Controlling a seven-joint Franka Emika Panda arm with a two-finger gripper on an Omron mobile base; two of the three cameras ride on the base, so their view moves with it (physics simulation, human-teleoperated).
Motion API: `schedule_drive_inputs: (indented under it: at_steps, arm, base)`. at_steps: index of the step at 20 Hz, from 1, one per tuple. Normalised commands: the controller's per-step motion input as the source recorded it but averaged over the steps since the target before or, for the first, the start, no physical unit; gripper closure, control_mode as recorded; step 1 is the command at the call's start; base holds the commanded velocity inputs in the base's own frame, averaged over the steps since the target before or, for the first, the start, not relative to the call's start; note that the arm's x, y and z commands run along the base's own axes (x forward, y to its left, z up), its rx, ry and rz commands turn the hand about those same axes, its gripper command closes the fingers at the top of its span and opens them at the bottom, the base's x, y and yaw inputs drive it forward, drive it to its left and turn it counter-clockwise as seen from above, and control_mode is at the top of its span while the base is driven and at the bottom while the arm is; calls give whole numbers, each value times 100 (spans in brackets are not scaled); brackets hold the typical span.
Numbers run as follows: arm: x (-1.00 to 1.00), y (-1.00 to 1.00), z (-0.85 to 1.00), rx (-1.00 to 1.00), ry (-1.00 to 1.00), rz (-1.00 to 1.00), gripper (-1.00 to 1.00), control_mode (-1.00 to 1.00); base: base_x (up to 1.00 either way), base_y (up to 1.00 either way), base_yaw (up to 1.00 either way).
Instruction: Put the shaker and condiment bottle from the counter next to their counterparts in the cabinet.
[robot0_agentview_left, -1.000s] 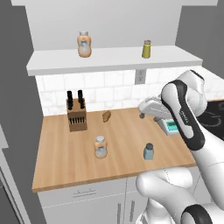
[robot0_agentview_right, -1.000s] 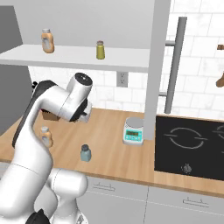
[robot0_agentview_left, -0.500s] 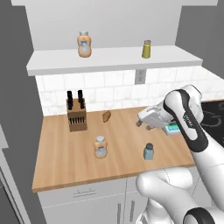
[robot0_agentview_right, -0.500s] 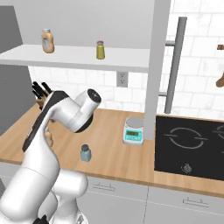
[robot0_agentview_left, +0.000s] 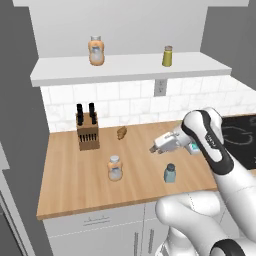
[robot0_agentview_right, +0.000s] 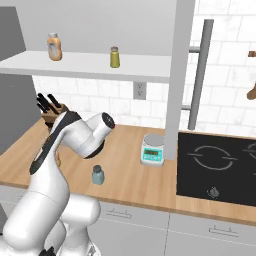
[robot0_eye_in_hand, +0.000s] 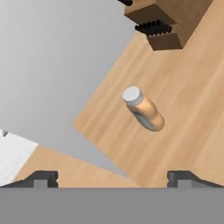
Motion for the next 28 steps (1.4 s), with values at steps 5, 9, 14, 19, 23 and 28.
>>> schedule_drive_inputs:
  at_steps: [5, 9, 14, 19, 23, 28]
  arm:
    - [0, 13, -12, 13, 1, 3, -100, -100]
    - [0, 1, -22, 16, -5, 16, -100, -100]
    - [2, 3, -14, 11, -5, 15, -100, -100]
    - [0, 0, -3, 1, -1, 1, -100, -100]
    - [0, 7, -17, 7, -37, 23, -100, -100]
    - [0, 19, -8, 7, -27, 22, -100, -100]
  base:
    - [0, 0, 0]
    - [0, 0, 0]
    - [0, 0, 0]
    - [0, 0, 0]
    - [0, 0, 0]
    - [0, 0, 0]
